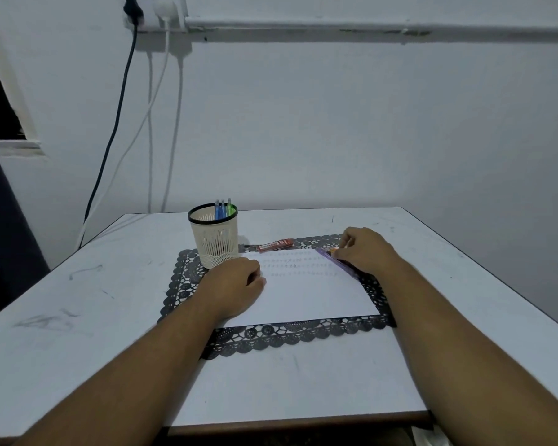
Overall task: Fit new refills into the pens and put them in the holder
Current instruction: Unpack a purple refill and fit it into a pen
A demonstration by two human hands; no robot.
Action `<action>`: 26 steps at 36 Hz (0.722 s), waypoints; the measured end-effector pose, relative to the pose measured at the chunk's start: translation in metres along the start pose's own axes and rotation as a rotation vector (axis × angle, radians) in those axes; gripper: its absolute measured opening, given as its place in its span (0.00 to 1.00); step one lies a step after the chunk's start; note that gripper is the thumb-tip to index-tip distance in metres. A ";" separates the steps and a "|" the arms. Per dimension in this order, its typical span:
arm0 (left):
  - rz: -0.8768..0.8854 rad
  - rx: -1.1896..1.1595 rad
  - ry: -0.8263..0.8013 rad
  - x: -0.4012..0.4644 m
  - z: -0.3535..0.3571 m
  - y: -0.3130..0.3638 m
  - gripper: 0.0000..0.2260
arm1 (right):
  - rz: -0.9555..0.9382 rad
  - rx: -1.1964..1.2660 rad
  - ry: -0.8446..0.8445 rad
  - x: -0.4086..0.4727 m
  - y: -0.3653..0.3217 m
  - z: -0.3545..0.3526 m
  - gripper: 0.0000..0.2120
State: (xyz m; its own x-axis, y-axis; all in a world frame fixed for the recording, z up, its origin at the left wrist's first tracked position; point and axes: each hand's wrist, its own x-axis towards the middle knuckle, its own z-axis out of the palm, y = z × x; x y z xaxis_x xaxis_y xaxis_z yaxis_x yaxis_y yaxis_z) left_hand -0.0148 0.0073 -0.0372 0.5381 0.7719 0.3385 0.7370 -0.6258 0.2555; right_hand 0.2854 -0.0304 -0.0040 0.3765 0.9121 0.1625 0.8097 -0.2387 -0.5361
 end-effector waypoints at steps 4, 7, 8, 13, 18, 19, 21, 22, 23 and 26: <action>0.000 0.004 0.006 0.000 0.000 0.000 0.14 | 0.020 -0.112 -0.068 -0.003 -0.008 0.002 0.11; -0.005 0.003 0.004 0.000 0.000 -0.001 0.14 | 0.008 -0.168 -0.062 -0.005 -0.013 0.004 0.11; -0.005 0.001 0.003 0.000 0.001 -0.001 0.14 | 0.003 -0.179 -0.055 -0.006 -0.014 0.004 0.11; 0.003 -0.018 0.002 0.000 -0.001 0.000 0.13 | -0.087 -0.064 -0.064 -0.011 -0.022 0.006 0.12; 0.105 -0.095 0.141 0.000 -0.003 0.001 0.03 | -0.282 0.015 -0.127 -0.024 -0.046 0.016 0.08; 0.119 -0.096 0.172 0.000 -0.004 0.003 0.05 | -0.331 0.000 -0.159 -0.028 -0.053 0.019 0.07; 0.156 -0.104 0.214 0.001 -0.006 0.005 0.09 | -0.420 -0.033 -0.221 -0.036 -0.064 0.029 0.06; 0.172 -0.102 0.213 0.001 -0.007 0.006 0.10 | -0.456 -0.051 -0.244 -0.038 -0.069 0.035 0.07; 0.179 -0.094 0.194 0.000 -0.008 0.009 0.10 | -0.492 -0.063 -0.255 -0.041 -0.073 0.040 0.07; 0.176 -0.075 0.123 -0.003 -0.007 0.011 0.06 | -0.568 -0.046 -0.241 -0.042 -0.077 0.051 0.05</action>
State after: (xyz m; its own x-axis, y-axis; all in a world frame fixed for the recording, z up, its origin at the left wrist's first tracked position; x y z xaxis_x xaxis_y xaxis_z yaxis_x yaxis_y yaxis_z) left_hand -0.0115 -0.0027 -0.0292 0.5985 0.6336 0.4902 0.6011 -0.7597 0.2481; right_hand 0.1840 -0.0336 -0.0121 -0.2274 0.9492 0.2175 0.8743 0.2974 -0.3836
